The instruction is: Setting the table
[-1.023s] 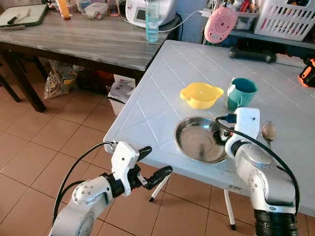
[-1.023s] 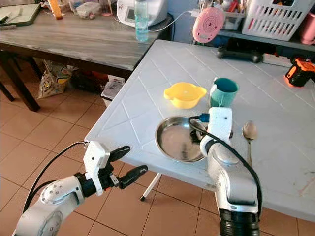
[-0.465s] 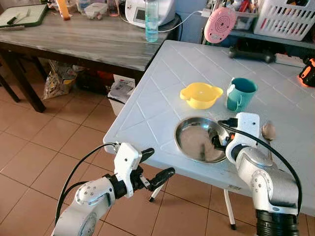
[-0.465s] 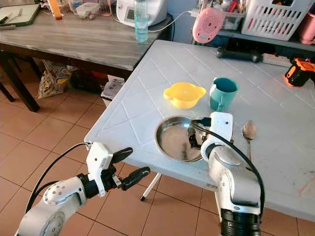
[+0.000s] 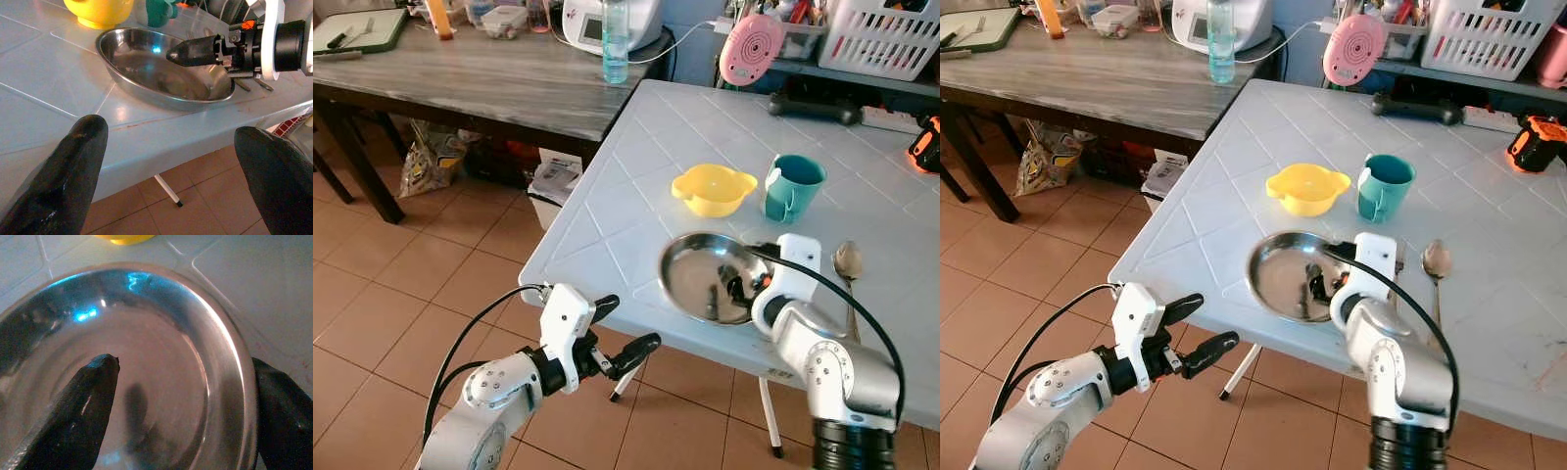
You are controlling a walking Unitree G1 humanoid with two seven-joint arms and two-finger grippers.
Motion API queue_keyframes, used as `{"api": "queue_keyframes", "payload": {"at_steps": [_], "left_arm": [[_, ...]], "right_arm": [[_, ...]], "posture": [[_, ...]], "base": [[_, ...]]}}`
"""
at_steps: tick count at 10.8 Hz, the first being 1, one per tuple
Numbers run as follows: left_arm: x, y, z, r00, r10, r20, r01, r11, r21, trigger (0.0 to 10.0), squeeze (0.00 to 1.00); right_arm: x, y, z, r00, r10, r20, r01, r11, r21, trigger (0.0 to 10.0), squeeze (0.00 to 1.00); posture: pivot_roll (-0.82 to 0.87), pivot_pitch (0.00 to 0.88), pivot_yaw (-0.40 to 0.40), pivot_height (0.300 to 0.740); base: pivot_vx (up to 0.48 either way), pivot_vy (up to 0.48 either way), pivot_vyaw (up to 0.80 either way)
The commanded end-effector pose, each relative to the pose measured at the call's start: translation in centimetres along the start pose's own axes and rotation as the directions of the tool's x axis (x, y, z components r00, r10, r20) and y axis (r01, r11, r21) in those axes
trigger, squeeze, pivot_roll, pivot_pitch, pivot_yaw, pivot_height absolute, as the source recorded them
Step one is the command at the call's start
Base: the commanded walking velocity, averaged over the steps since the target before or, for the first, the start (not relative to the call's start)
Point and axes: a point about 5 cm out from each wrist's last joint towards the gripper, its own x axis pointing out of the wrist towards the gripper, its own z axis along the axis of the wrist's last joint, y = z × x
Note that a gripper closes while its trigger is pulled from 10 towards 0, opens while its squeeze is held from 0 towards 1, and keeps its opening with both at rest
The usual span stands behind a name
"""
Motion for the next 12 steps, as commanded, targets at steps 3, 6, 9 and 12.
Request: {"api": "queue_keyframes", "payload": {"at_steps": [3,6,9,12], "left_arm": [[0.0,-0.1,0.3,1.0,-0.01,-0.001,0.01,1.0,0.011,10.0,0.0],[0.0,-0.1,0.3,1.0,-0.006,-0.003,0.007,1.0,0.013,10.0,0.0],[0.0,0.0,0.3,1.0,-0.006,-0.003,0.006,1.0,0.013,10.0,0.0],[0.0,-0.1,0.4,1.0,-0.002,0.002,0.002,1.0,0.017,10.0,0.0]], "right_arm": [[-0.1,-0.4,-0.5,0.999,-0.015,-0.035,0.017,0.997,0.074,0.0,0.0],[-0.1,-0.7,-1.0,0.997,-0.03,-0.069,0.037,0.994,0.099,0.0,0.0],[-0.1,-0.9,-1.2,0.996,-0.039,-0.08,0.047,0.995,0.092,0.0,0.0],[-0.4,-0.9,-1.4,0.995,-0.047,-0.086,0.055,0.995,0.088,0.0,0.0]], "posture": [[-0.05,0.099,-0.007,0.74],[-0.05,0.094,-0.008,0.74],[-0.05,0.091,-0.007,0.74],[-0.06,0.094,-0.007,0.74]], "base": [[0.0,0.0,0.0],[0.0,0.0,0.0],[0.0,0.0,0.0],[0.0,0.0,0.0]]}}
